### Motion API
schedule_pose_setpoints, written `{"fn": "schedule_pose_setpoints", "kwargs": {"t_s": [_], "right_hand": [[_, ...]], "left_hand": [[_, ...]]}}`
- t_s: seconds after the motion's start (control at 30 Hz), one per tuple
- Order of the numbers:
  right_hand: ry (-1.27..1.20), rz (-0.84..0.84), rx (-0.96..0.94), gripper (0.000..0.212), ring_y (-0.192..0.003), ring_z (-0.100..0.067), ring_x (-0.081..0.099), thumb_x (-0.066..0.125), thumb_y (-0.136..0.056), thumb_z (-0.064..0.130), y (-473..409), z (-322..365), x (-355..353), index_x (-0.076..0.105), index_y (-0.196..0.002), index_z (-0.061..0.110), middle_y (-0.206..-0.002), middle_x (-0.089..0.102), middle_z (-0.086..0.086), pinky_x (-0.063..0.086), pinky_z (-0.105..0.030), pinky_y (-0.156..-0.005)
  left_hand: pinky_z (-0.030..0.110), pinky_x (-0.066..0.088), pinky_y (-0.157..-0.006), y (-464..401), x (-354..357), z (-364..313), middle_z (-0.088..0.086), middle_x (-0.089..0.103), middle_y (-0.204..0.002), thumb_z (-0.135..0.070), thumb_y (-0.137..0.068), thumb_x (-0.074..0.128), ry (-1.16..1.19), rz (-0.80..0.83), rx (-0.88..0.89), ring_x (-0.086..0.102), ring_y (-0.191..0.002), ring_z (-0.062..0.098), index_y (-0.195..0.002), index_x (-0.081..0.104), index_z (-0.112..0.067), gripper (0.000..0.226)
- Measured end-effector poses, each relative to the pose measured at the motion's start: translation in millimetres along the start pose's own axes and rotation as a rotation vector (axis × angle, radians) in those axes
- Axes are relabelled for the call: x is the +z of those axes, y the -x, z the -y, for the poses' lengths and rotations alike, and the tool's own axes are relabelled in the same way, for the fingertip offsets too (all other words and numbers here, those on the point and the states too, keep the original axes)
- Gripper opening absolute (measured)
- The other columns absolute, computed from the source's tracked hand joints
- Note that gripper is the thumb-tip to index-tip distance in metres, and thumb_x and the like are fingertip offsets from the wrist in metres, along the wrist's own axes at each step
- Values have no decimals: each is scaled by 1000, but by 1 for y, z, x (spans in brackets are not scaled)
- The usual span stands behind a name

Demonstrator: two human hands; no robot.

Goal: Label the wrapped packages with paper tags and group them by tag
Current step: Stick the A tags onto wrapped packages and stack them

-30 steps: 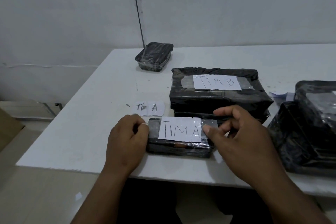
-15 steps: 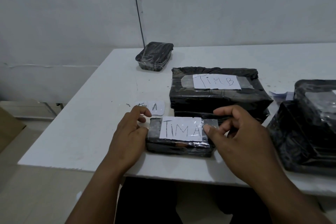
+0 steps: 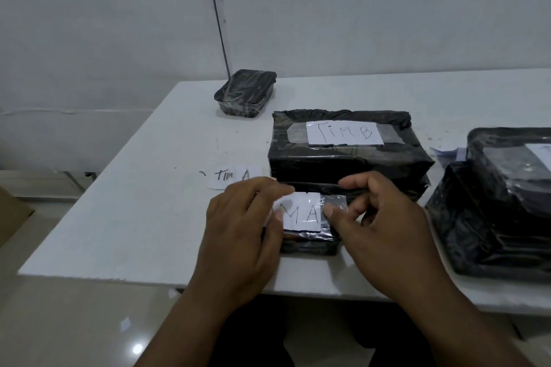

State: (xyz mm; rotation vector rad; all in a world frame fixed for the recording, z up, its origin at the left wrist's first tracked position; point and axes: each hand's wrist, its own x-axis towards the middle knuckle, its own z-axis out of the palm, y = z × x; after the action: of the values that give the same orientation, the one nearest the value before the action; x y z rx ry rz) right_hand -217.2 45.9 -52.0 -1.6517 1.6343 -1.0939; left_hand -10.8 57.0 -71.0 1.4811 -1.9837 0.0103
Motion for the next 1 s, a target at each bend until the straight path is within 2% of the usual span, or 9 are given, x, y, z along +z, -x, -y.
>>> {"fn": "schedule_pose_setpoints", "kwargs": {"t_s": [0.3, 0.4, 0.47, 0.53, 0.6, 0.7, 0.77, 0.83, 1.0], "right_hand": [[-74, 39, 85, 25, -64, -1, 64, 76, -84, 47, -1, -8, -2, 61, -102, 39, -71, 69, 7, 44, -19, -57], [-55, -35, 49, 19, -68, -2, 63, 69, -91, 42, 4, -16, 0, 61, -107, 38, -73, 66, 7, 44, -18, -58], [-27, -117, -41, 23, -75, -3, 62, 62, -96, 40, 9, -16, 0, 59, -119, 38, -86, 65, 12, 45, -23, -64], [81, -106, -178, 37, -90, 2, 58, 50, -100, 47, 15, -11, 0, 52, -136, 41, -110, 56, 18, 43, -17, -68], [231, 8, -265, 52, -111, 4, 45, 38, -99, 59, 23, -6, 3, 37, -150, 48, -130, 40, 16, 41, -16, -81], [458, 199, -279, 65, -137, -12, 19, 16, -93, 76, 30, -2, 9, 19, -155, 56, -155, 15, 10, 33, -34, -107], [521, 281, -225, 72, -145, -16, 4, 1, -86, 82, 32, -2, 11, 8, -154, 58, -162, -3, 11, 24, -40, -114], [540, 281, -205, 79, -146, -17, -2, -6, -83, 84, 33, -2, 12, 3, -155, 56, -162, -10, 12, 19, -40, -115], [585, 245, -163, 85, -148, -22, -7, -5, -83, 84, 37, 0, 17, -4, -159, 45, -163, -18, 6, 15, -44, -118]], "left_hand": [[33, 35, -104, 7, 2, 4, -9, 56, -134, -32, -100, 36, -98, 112, -24, 49, -126, 14, -131, 62, -33, 41], [37, 36, -107, 8, 1, 4, -10, 55, -139, -35, -102, 33, -124, 131, -25, 47, -129, 14, -140, 56, -34, 44], [38, 35, -108, 8, 0, 4, -12, 53, -142, -37, -102, 31, -141, 153, -23, 45, -131, 14, -146, 51, -35, 48], [37, 33, -108, 8, 0, 3, -13, 52, -144, -38, -102, 30, -151, 167, -20, 44, -132, 14, -150, 48, -35, 51], [36, 34, -107, 8, 0, 3, -13, 53, -144, -39, -103, 30, -151, 166, -24, 44, -132, 14, -150, 48, -35, 51], [34, 33, -107, 8, 2, 4, -12, 55, -141, -40, -104, 30, -151, 144, -32, 46, -130, 14, -149, 50, -32, 50], [31, 30, -106, 9, 2, 4, -10, 57, -139, -39, -104, 31, -162, 128, -32, 47, -129, 14, -149, 51, -29, 50], [30, 28, -105, 9, 3, 3, -10, 57, -138, -39, -104, 31, -176, 128, -33, 46, -128, 14, -149, 51, -28, 50], [27, 25, -104, 8, 3, 4, -11, 56, -138, -38, -105, 33, -194, 128, -39, 45, -127, 13, -148, 51, -30, 48]]}}
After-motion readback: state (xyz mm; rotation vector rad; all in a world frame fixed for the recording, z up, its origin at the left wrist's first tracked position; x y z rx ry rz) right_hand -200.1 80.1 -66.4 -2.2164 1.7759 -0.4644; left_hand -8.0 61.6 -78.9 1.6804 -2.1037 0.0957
